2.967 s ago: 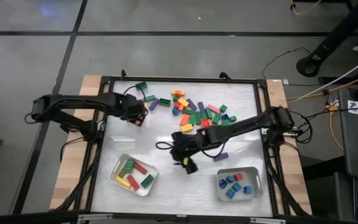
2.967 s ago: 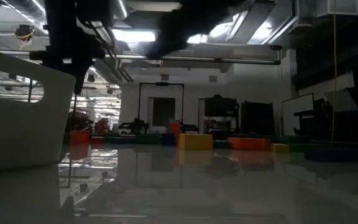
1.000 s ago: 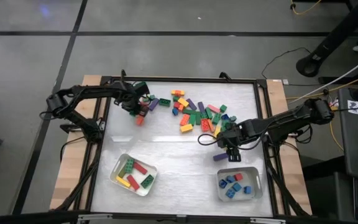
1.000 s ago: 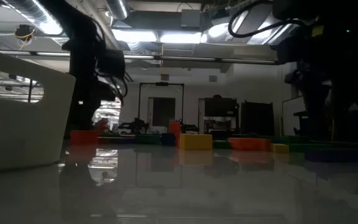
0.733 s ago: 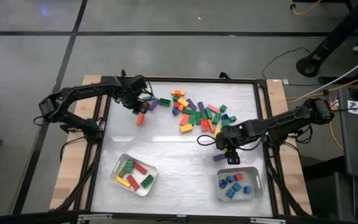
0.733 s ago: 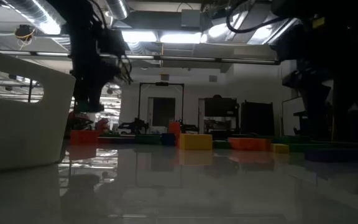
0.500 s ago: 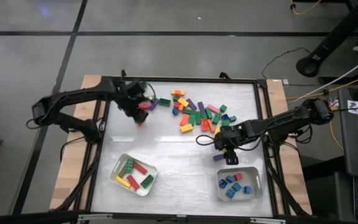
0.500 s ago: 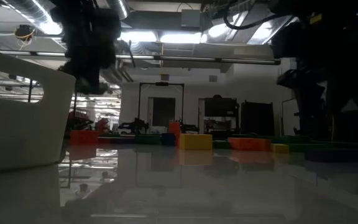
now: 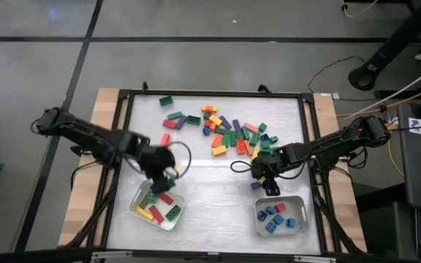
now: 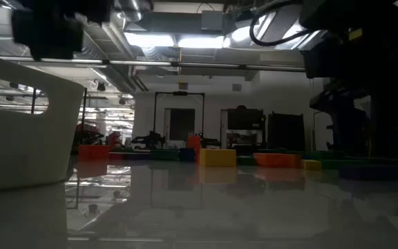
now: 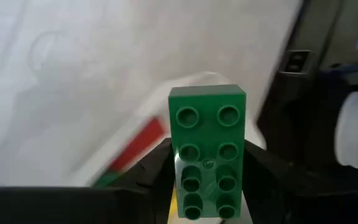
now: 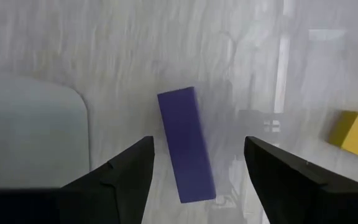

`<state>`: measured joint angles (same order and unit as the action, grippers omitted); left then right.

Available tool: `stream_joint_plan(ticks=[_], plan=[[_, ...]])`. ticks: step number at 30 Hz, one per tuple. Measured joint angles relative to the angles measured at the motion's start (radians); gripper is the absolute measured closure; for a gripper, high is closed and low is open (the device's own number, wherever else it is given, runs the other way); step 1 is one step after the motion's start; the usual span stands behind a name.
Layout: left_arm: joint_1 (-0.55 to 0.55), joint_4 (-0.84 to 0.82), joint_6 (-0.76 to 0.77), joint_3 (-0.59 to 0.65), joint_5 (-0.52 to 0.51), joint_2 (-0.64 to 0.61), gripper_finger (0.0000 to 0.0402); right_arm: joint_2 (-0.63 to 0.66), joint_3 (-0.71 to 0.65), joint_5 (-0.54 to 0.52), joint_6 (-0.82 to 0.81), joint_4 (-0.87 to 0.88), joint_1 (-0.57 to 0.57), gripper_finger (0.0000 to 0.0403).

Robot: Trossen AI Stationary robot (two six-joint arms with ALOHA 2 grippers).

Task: Sort blocks by size
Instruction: Put the rectangular green game piece into the white bin, then put the rectangular violet block into the white bin

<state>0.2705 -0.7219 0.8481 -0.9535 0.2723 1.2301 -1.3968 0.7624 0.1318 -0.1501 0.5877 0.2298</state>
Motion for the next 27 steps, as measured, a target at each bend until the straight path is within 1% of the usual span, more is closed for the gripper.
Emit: stream_joint_plan(ticks=[2,5,9,11,16,23,27], plan=[[0.077,0.038,0.075,0.000,-0.031,0.019,0.0252,0.000,0.000,0.000,0.000,-0.004,0.000,0.0152],[0.177,0.067,0.137,0.000,-0.081,0.056,0.0246,0.000,0.000,0.000,0.000,-0.011,0.000,0.0152],[0.257,0.065,0.206,0.000,-0.177,0.117,0.0243,0.000,0.000,0.000,0.000,-0.015,0.000,0.0152],[0.273,0.067,0.252,0.000,-0.204,0.154,0.0242,0.000,0.000,0.000,0.000,-0.015,0.000,0.0152],[0.288,0.086,0.312,0.000,-0.206,0.241,0.0233,0.000,0.000,0.000,0.000,-0.014,0.000,0.0152],[0.288,0.140,0.315,0.000,-0.200,0.327,0.0214,0.000,0.000,0.000,-0.001,-0.011,0.000,0.0152],[0.285,0.149,0.290,0.000,-0.199,0.353,0.0207,0.000,0.000,0.001,-0.001,-0.011,0.000,0.0152]])
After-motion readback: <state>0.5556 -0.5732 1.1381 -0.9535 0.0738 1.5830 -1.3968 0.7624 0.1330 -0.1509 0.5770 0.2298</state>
